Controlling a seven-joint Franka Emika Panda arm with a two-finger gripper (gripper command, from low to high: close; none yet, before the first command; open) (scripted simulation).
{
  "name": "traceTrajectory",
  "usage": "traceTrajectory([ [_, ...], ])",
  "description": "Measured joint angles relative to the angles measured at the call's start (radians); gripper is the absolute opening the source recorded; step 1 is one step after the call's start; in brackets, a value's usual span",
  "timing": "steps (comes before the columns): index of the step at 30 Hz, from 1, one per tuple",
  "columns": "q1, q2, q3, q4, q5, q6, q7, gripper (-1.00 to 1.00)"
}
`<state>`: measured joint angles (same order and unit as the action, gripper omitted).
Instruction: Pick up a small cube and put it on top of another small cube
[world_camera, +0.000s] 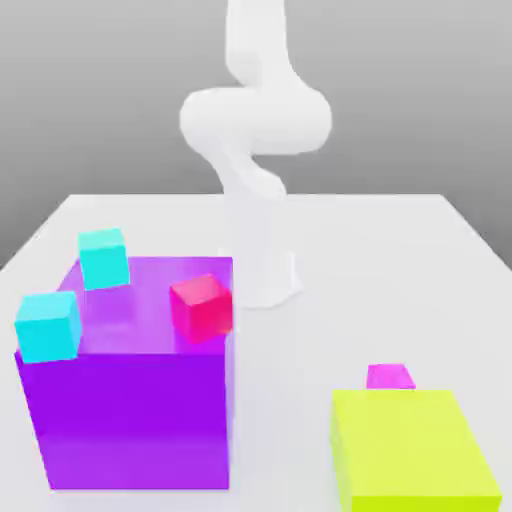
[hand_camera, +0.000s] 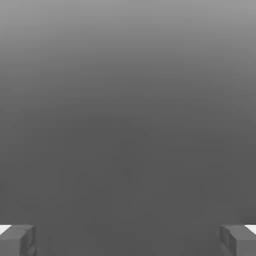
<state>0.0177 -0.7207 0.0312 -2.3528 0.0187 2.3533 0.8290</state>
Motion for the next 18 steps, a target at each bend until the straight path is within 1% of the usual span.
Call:
traceTrajectory([
  [6, 0.052, 0.225, 0.098, -0.142, 0.040, 0.149, 0.089, 0.00],
  [11, 0.095, 0.410, 0.189, -0.259, 0.053, 0.272, 0.178, 0.00],
  [15, 0.124, 0.557, 0.261, -0.351, 0.038, 0.369, 0.265, 0.00],
  [18, 0.161, 0.669, 0.303, -0.420, -0.002, 0.441, 0.351, 0.00],
])
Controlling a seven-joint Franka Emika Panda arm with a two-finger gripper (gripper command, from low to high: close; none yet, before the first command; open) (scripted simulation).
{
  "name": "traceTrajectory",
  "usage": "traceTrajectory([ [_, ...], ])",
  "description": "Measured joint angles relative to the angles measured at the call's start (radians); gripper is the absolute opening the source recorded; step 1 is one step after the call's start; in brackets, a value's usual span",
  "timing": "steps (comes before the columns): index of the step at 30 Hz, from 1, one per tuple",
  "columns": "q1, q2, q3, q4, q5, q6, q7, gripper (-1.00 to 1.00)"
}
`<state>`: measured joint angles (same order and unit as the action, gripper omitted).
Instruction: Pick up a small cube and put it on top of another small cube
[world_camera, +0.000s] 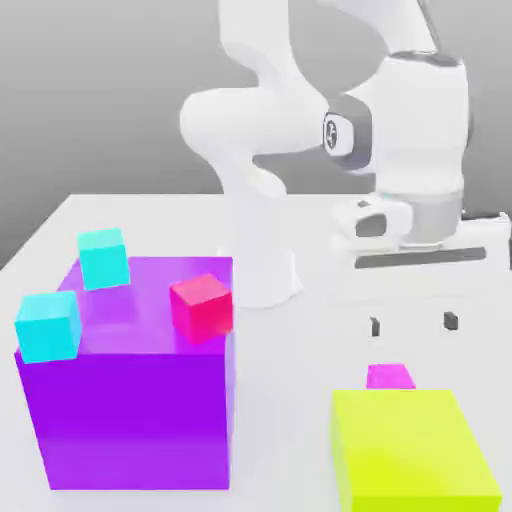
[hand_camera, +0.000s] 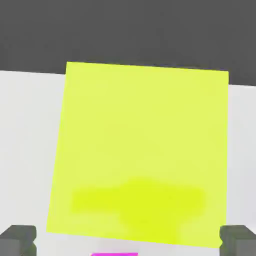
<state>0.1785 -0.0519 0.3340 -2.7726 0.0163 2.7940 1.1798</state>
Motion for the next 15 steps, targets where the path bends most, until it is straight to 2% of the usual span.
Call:
traceTrajectory([
  [3, 0.033, 0.114, -0.020, -0.032, -0.093, 0.078, 0.100, 0.00],
  [8, 0.171, 0.296, -0.197, -0.002, -0.264, 0.220, 0.232, 0.00],
  [9, 0.199, 0.324, -0.228, 0.003, -0.278, 0.243, 0.244, -1.00],
  [15, 0.211, 0.338, -0.243, 0.006, -0.289, 0.256, 0.253, -1.00],
])
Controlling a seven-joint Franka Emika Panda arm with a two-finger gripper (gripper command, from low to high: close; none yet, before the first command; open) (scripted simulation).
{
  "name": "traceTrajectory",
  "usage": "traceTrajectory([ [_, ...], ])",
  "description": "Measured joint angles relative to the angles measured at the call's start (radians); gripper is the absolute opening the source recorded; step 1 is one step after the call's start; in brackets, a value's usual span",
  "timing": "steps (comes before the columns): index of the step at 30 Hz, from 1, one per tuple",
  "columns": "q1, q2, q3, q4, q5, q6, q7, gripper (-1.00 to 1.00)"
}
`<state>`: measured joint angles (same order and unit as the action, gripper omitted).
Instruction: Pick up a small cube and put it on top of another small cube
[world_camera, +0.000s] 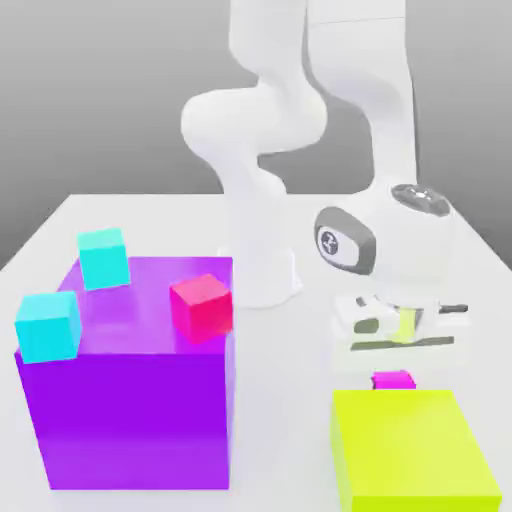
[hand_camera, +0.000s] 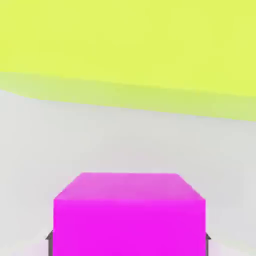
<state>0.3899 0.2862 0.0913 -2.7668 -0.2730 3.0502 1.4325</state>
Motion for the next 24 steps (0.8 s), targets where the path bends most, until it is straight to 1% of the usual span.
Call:
traceTrajectory([
  [2, -0.027, -0.034, 0.032, -0.007, 0.024, -0.028, -0.019, -1.00],
  [5, -0.070, -0.132, 0.100, -0.028, 0.127, -0.105, -0.096, -1.00],
  [7, -0.076, -0.205, 0.125, -0.042, 0.202, -0.162, -0.151, -1.00],
  [9, -0.065, -0.266, 0.141, -0.033, 0.252, -0.208, -0.213, -1.00],
  [11, -0.057, -0.315, 0.110, 0.003, 0.272, -0.282, -0.262, -1.00],
  [14, -0.127, -0.385, 0.058, 0.067, 0.279, -0.409, -0.320, -1.00],
  [24, -0.282, -0.612, -0.121, 0.287, 0.255, -0.843, -0.477, -1.00],
])
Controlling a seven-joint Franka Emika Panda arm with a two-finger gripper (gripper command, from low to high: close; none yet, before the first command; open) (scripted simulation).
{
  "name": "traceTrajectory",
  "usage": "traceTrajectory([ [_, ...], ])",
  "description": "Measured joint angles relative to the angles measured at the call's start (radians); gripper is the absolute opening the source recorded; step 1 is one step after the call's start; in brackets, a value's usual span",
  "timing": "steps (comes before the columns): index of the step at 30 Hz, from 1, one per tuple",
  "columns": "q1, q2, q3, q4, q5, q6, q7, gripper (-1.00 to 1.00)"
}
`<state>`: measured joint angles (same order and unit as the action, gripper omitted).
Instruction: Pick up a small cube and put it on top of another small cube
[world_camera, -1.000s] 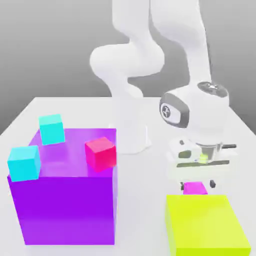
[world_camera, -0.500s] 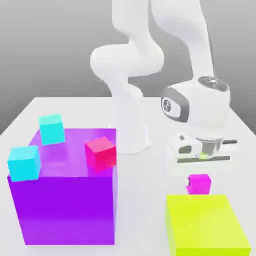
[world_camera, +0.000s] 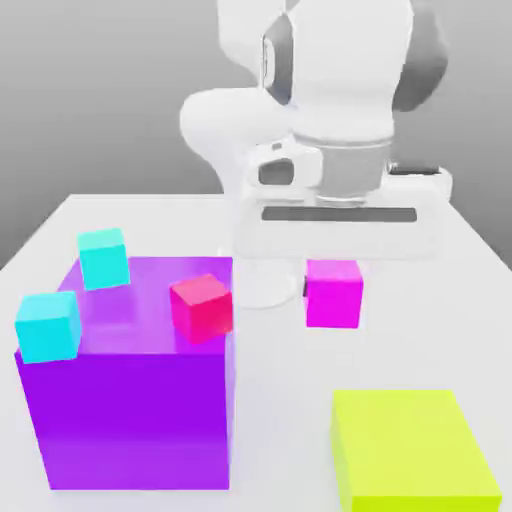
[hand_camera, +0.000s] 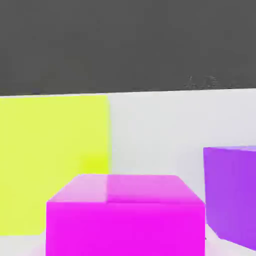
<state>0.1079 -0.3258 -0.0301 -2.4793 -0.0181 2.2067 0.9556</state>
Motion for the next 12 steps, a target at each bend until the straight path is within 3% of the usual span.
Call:
traceTrajectory([
  [4, -0.095, -0.054, -0.078, 0.048, -0.023, -0.145, 0.005, -1.00],
  [8, -0.115, -0.009, -0.094, -0.028, -0.024, -0.031, 0.001, -1.00],
  [9, -0.117, -0.001, -0.095, -0.041, -0.024, -0.011, 0.000, 1.00],
  [12, -0.117, -0.001, -0.095, -0.041, -0.024, -0.011, 0.000, 1.00],
])
